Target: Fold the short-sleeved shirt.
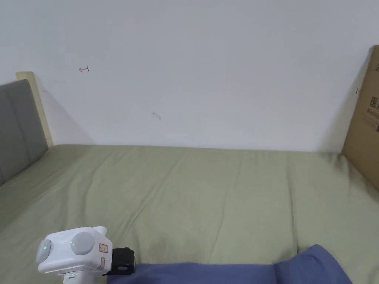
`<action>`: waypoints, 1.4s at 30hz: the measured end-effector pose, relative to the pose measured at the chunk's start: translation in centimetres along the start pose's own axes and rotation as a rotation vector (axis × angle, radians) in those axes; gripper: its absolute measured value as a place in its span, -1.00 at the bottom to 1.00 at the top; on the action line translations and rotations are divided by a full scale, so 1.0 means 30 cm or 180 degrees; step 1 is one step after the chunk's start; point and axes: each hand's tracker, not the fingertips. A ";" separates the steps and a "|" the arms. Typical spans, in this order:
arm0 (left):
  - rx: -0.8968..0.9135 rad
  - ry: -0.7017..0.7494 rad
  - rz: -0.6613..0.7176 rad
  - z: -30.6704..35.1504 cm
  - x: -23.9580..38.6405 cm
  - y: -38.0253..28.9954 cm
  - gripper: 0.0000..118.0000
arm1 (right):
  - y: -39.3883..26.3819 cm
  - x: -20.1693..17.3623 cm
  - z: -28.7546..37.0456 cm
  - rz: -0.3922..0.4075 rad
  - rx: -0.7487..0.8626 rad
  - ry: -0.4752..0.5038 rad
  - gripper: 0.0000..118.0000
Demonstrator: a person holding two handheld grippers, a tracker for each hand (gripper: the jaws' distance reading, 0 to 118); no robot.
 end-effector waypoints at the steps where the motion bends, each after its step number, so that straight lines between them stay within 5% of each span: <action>1: -0.0054 0.0015 -0.0006 -0.027 -0.001 -0.003 0.91 | -0.006 0.007 -0.009 -0.0001 -0.0009 -0.0004 -1.00; 6: -0.0207 0.0187 -0.0407 -0.135 0.018 -0.061 1.00 | -0.013 0.018 -0.032 -0.0022 -0.0048 -0.0013 -1.00; 10: -0.0112 0.0325 -0.0321 -0.135 0.034 -0.065 0.94 | -0.019 0.048 -0.051 -0.0106 -0.0073 -0.0090 -1.00; 12: 0.0170 0.0382 -0.0533 -0.049 0.073 -0.098 0.49 | -0.017 0.095 -0.054 -0.0315 -0.0025 -0.0072 -1.00; 14: 0.0441 0.0406 -0.0723 0.018 0.091 -0.113 -0.96 | 0.000 0.156 -0.061 -0.0590 -0.0005 -0.0102 -1.00; 16: 0.0336 -0.0165 -0.0662 0.065 0.104 -0.115 -0.99 | 0.039 0.240 -0.094 -0.0762 -0.0033 -0.0079 -1.00; 21: 0.0635 -0.0014 -0.0611 0.231 0.103 -0.096 -0.99 | 0.201 0.366 -0.276 -0.0405 -0.0331 -0.0099 -1.00; 22: 0.0636 0.0016 -0.0594 0.252 0.099 -0.093 -0.99 | 0.233 0.384 -0.332 -0.0393 -0.0453 -0.0109 -0.82; 24: 0.0680 0.0113 -0.0588 0.263 0.078 -0.087 -0.99 | 0.287 0.424 -0.469 -0.0509 -0.0818 -0.0227 0.64; 26: 0.0684 0.0159 -0.0609 0.269 0.063 -0.096 -0.99 | 0.307 0.462 -0.638 -0.0637 -0.1502 -0.0266 0.97; 29: 0.0605 0.0177 -0.0618 0.245 0.041 -0.112 -0.99 | 0.269 0.516 -0.776 -0.0752 -0.1643 -0.0444 0.98; 33: 0.0493 0.0185 -0.0600 0.208 0.015 -0.128 -0.99 | 0.215 0.548 -0.905 -0.0325 -0.1941 -0.0742 0.95; 36: 0.0415 0.0190 -0.0572 0.183 -0.002 -0.137 -0.99 | 0.159 0.556 -0.970 -0.0268 -0.2166 -0.0827 0.74; 42: 0.0347 0.0146 -0.0440 0.162 -0.018 -0.157 -0.99 | 0.100 0.453 -0.948 0.0165 -0.1979 -0.1161 0.72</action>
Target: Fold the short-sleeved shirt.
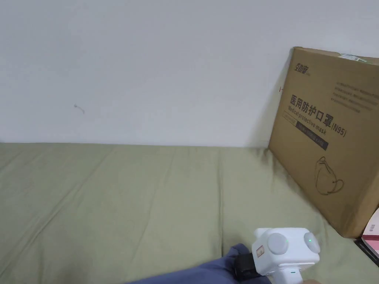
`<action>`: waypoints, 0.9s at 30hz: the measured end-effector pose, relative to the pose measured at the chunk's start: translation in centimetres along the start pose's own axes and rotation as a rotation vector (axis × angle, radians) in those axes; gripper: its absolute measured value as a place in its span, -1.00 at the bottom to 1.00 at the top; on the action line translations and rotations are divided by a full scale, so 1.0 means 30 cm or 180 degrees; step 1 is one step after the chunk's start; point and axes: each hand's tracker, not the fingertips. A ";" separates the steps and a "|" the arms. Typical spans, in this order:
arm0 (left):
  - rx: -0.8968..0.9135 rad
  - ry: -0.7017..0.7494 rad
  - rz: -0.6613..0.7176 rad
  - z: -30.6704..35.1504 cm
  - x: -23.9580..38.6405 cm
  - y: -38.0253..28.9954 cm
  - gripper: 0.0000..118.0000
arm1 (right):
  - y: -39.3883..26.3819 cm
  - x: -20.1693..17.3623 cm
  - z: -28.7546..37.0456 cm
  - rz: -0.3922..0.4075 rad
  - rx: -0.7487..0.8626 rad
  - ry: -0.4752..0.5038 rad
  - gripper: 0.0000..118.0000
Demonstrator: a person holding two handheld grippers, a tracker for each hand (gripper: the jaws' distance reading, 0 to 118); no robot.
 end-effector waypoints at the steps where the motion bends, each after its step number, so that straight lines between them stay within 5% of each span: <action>1: -0.0010 -0.0007 0.0022 0.000 0.000 -0.004 -0.99 | -0.006 -0.003 0.014 -0.0036 0.0039 0.0025 0.72; 5: -0.0015 -0.0005 0.0032 0.020 0.016 -0.020 -0.99 | 0.010 0.028 0.005 -0.0213 0.0010 0.0119 0.71; 7: 0.0003 -0.0001 0.0012 0.032 0.016 -0.018 -0.99 | 0.011 0.011 0.021 -0.0150 0.0009 0.0043 0.50; 9: 0.0027 -0.0002 -0.0012 0.049 0.021 -0.014 -0.99 | 0.005 -0.003 0.056 0.0056 0.0110 -0.0015 -0.08; 10: 0.0035 -0.0002 -0.0022 0.057 0.021 -0.010 -0.99 | -0.001 -0.009 0.080 0.0139 0.0170 -0.0027 -0.86; 11: 0.0048 -0.0013 -0.0022 0.067 0.023 -0.007 -0.99 | -0.009 -0.020 0.106 0.0159 0.0194 -0.0001 -1.00; 15: 0.0188 -0.0041 -0.0045 0.142 0.047 0.011 -0.99 | -0.044 -0.016 0.248 -0.0002 0.0411 0.0501 -1.00; 17: 0.0285 -0.0096 -0.0038 0.193 0.053 0.022 -0.99 | -0.066 0.009 0.366 -0.0075 0.0730 0.0418 -1.00; 21: 0.0610 -0.0307 -0.0018 0.353 0.071 0.057 -0.99 | -0.122 0.125 0.639 -0.0386 0.1076 0.0795 -1.00; 27: 0.1201 -0.0526 -0.0318 0.690 0.151 0.111 -0.99 | -0.207 0.227 1.074 -0.0364 0.1621 0.0817 -1.00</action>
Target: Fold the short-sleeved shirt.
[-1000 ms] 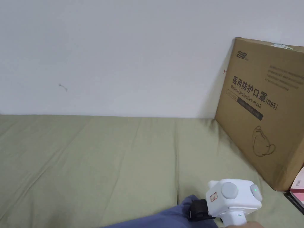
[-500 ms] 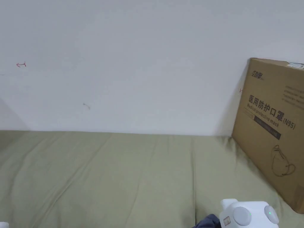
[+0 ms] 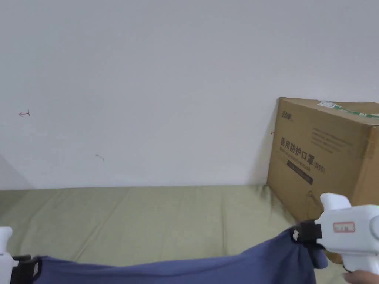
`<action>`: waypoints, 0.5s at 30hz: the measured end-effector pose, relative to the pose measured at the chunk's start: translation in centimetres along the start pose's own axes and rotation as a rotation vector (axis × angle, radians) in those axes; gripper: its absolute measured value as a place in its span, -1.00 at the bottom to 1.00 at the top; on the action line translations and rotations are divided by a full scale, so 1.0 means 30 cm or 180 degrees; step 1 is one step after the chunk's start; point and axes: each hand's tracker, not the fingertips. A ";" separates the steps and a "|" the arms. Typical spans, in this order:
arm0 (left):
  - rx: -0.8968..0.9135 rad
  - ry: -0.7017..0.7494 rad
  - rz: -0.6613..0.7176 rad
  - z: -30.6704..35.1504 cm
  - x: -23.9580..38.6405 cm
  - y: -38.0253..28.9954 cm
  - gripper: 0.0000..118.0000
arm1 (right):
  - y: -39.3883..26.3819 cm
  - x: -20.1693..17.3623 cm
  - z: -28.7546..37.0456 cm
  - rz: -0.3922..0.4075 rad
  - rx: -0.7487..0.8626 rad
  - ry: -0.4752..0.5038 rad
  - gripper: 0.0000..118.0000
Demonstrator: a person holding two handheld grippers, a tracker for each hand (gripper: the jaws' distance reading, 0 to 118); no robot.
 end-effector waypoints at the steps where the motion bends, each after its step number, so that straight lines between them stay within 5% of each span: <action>1: 0.0072 -0.0037 -0.0025 0.031 0.013 0.026 -0.99 | 0.023 -0.008 0.058 0.0010 0.0052 -0.0001 -1.00; 9: 0.0518 -0.0072 0.0036 0.242 0.059 0.282 -0.99 | 0.232 -0.120 0.351 0.0333 0.0525 0.0007 -1.00; 15: 0.0673 0.0044 0.0030 0.253 0.063 0.465 -0.99 | 0.436 -0.167 0.379 0.0280 0.0789 -0.0060 -1.00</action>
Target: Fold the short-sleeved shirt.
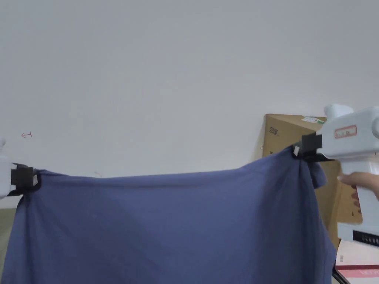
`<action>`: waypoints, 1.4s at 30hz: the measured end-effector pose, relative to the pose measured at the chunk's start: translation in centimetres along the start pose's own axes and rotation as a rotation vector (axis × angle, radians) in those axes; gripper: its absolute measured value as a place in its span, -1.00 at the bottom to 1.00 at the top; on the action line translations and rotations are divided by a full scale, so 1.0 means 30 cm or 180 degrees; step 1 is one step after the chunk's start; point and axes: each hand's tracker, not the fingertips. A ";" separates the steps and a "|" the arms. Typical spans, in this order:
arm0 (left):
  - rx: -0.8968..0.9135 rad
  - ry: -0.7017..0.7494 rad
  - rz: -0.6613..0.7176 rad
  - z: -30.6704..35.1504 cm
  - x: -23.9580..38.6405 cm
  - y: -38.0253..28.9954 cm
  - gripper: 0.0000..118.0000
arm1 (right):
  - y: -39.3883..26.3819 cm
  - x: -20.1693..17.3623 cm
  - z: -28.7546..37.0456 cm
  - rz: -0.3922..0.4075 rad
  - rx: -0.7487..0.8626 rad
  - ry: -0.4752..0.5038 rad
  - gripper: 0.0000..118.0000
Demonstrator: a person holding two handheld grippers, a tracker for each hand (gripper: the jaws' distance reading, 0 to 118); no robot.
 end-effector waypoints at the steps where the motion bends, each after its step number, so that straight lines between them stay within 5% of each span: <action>1: 0.0030 0.0006 0.0027 -0.009 -0.001 0.028 -0.99 | 0.033 -0.012 -0.019 0.0066 0.0040 -0.0048 -1.00; 4: 0.0114 0.0077 0.0008 -0.051 0.003 0.118 -0.99 | 0.134 -0.053 -0.074 0.0313 0.0163 -0.0148 -1.00; 9: 0.0280 0.0236 -0.0119 -0.154 0.002 0.287 -0.99 | 0.308 -0.102 -0.218 0.0255 0.0321 -0.0231 -1.00; 14: 0.0603 0.0446 -0.0145 -0.284 -0.011 0.430 -0.99 | 0.439 -0.180 -0.369 0.0613 0.0670 -0.0615 -1.00; 25: 0.0921 0.0671 -0.0234 -0.417 0.004 0.473 -0.99 | 0.420 -0.242 -0.560 0.0950 0.1172 -0.0964 -1.00; 30: 0.0283 0.0602 -0.0090 -0.663 -0.016 0.189 -0.99 | 0.082 -0.144 -0.741 0.0758 0.0543 -0.0896 -1.00; 34: -0.0535 0.0361 0.0258 -0.761 -0.152 -0.270 -0.99 | -0.450 -0.025 -0.812 0.0285 -0.0501 -0.0679 -1.00; 42: -0.1701 0.0193 0.0172 -0.411 -0.070 -1.031 -0.99 | -1.243 0.138 -0.513 -0.0085 -0.1980 -0.0538 -1.00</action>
